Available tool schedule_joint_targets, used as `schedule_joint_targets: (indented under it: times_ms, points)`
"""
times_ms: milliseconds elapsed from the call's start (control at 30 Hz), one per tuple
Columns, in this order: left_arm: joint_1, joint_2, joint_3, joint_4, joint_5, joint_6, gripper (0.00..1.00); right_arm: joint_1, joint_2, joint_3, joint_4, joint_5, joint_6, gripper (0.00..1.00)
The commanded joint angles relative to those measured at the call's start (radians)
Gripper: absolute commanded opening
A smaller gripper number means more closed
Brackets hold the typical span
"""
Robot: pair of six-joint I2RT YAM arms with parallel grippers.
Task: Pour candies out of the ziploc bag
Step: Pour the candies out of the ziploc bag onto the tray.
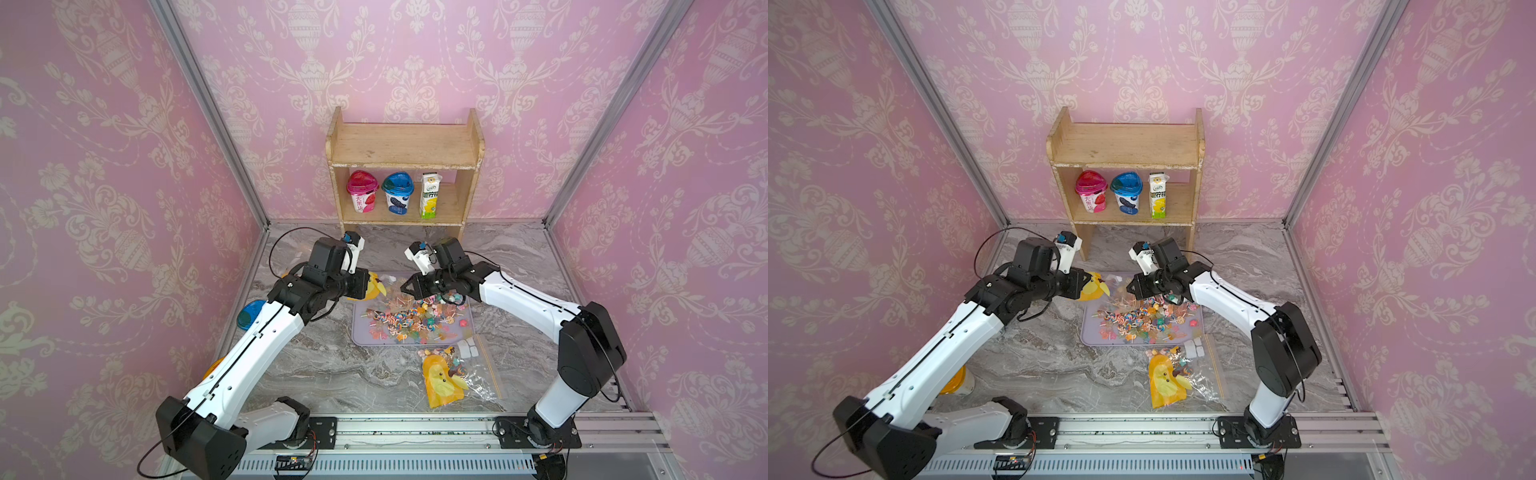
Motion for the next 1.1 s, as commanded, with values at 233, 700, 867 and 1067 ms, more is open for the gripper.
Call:
schedule_joint_targets:
  times_ms: [233, 700, 867, 1067]
  points:
    - [-0.056, 0.097, 0.143, -0.019, -0.115, 0.043, 0.0, -0.076, -0.067, -0.147, -0.033, 0.052, 0.019, 0.0]
    - [-0.101, 0.153, 0.224, -0.005, -0.111, 0.036, 0.0, -0.098, -0.104, -0.226, 0.027, 0.038, 0.046, 0.0]
    - [-0.111, 0.194, 0.3, -0.084, -0.104, 0.047, 0.0, -0.1, -0.116, -0.232, 0.027, 0.032, 0.051, 0.0]
    - [-0.112, 0.233, 0.273, -0.11, -0.08, 0.04, 0.0, -0.105, -0.121, -0.246, 0.035, 0.039, 0.055, 0.0]
